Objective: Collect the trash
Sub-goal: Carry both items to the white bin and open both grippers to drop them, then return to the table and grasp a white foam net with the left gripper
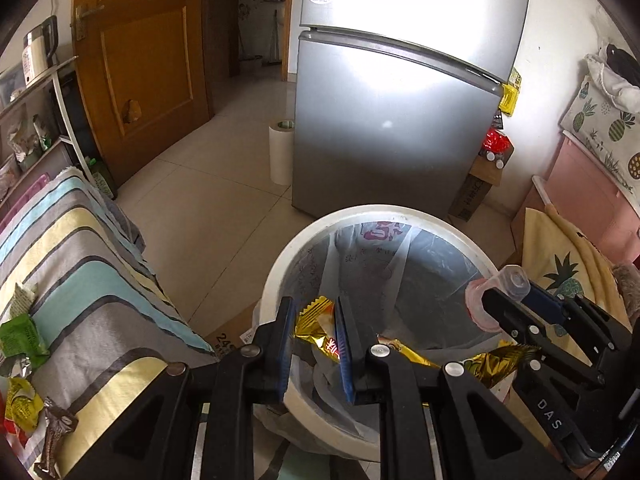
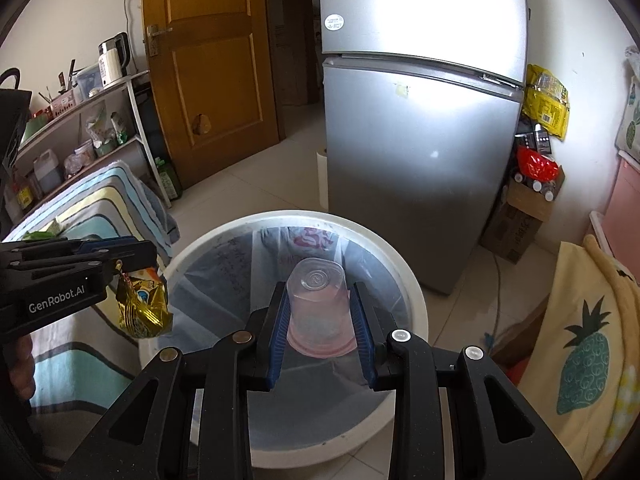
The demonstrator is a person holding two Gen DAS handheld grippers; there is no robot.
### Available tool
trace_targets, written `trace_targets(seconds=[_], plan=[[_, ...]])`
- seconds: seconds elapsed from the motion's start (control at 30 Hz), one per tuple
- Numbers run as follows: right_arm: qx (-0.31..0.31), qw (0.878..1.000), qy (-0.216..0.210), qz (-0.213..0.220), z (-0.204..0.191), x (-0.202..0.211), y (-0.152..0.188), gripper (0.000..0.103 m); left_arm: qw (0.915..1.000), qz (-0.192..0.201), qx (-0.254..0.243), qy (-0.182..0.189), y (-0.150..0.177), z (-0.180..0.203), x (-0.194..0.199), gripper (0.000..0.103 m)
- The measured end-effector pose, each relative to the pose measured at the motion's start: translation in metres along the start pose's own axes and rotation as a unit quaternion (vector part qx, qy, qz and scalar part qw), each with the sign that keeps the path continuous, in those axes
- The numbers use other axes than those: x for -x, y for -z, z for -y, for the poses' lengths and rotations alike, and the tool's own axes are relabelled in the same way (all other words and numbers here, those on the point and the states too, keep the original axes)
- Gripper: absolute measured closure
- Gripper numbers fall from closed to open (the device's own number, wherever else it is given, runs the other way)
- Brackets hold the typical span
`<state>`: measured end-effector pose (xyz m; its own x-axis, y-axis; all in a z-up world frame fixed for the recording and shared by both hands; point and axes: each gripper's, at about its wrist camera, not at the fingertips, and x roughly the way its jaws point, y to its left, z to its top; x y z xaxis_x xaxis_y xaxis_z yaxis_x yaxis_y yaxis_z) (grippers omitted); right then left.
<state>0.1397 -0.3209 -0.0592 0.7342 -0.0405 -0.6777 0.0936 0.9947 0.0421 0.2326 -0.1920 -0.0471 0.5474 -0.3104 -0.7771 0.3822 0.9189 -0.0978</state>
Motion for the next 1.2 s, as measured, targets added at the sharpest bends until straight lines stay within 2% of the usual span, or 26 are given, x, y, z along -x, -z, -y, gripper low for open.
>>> trace_targets(seconds=[0.07,0.13,0.17,0.2,0.23,0.27,0.57,0.77,1.0,1.2], plan=[[-0.004,1.0,0.002,-0.005,0.003,-0.007,0.002,0.071,1.0,-0.004,-0.002,-0.005,0.0,0.002,-0.007,0.075],[-0.004,1.0,0.011,-0.015,0.004,-0.012,0.004,0.071,0.9999,-0.013,0.004,-0.004,0.0,0.0,-0.013,0.059],[-0.004,1.0,0.013,-0.018,0.005,-0.013,0.004,0.069,0.9998,-0.015,0.009,0.001,0.001,-0.002,-0.013,0.057],[-0.005,1.0,0.013,-0.021,0.006,-0.015,0.005,0.067,0.9998,-0.013,0.011,0.002,0.001,-0.004,-0.013,0.054],[-0.005,1.0,0.013,-0.022,0.006,-0.015,0.006,0.059,0.9998,-0.012,0.013,-0.004,0.0,-0.004,-0.015,0.05],[-0.005,1.0,0.013,-0.022,0.007,-0.015,0.006,0.053,0.9998,-0.012,0.015,-0.008,0.0,-0.006,-0.014,0.049],[-0.009,1.0,0.006,0.0,-0.002,0.006,0.003,0.053,0.9996,0.016,0.023,0.001,0.003,-0.018,0.024,0.049],[0.0,1.0,-0.011,0.022,-0.02,0.028,0.002,0.053,0.9983,0.045,0.033,-0.015,0.012,-0.034,0.064,0.049],[0.017,0.998,-0.051,0.043,-0.052,0.055,0.003,0.053,0.9959,0.062,0.056,-0.034,0.037,-0.07,0.108,0.048],[0.051,0.993,-0.091,0.049,-0.097,0.072,0.006,0.053,0.9908,0.087,0.078,-0.068,0.068,-0.109,0.153,0.048]])
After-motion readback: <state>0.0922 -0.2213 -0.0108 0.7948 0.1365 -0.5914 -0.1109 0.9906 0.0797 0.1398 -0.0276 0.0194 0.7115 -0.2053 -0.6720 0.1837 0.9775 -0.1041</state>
